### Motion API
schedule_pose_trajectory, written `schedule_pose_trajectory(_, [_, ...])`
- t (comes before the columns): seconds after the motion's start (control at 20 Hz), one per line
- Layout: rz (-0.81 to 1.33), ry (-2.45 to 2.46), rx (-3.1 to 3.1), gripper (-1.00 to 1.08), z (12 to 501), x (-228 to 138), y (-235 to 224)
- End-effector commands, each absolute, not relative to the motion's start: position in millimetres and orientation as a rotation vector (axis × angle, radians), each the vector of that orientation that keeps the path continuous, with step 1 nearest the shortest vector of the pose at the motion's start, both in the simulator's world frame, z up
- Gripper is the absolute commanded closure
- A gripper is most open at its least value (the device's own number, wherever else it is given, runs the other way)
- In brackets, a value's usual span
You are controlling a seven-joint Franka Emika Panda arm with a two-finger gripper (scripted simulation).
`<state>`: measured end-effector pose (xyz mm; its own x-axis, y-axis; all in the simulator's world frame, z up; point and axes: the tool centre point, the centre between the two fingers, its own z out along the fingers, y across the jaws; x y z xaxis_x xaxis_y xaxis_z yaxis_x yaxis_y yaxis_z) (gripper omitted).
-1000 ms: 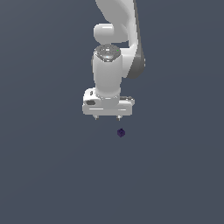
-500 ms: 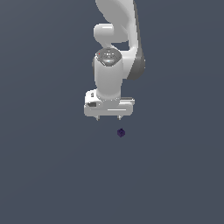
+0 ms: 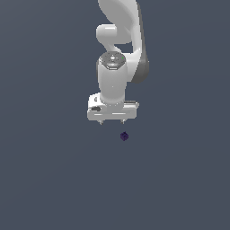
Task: Pick up the object and move it to a goal position.
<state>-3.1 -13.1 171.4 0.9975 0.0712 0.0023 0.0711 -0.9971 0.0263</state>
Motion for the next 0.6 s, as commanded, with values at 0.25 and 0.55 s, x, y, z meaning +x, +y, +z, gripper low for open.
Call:
schedule_pose_trajectory(0.25, [0.0,0.291,3.102,-0.92,150,-3,0])
schedule_pose_trajectory(0.55, [-0.003,0.546,3.074,-0.92,119,-4,19])
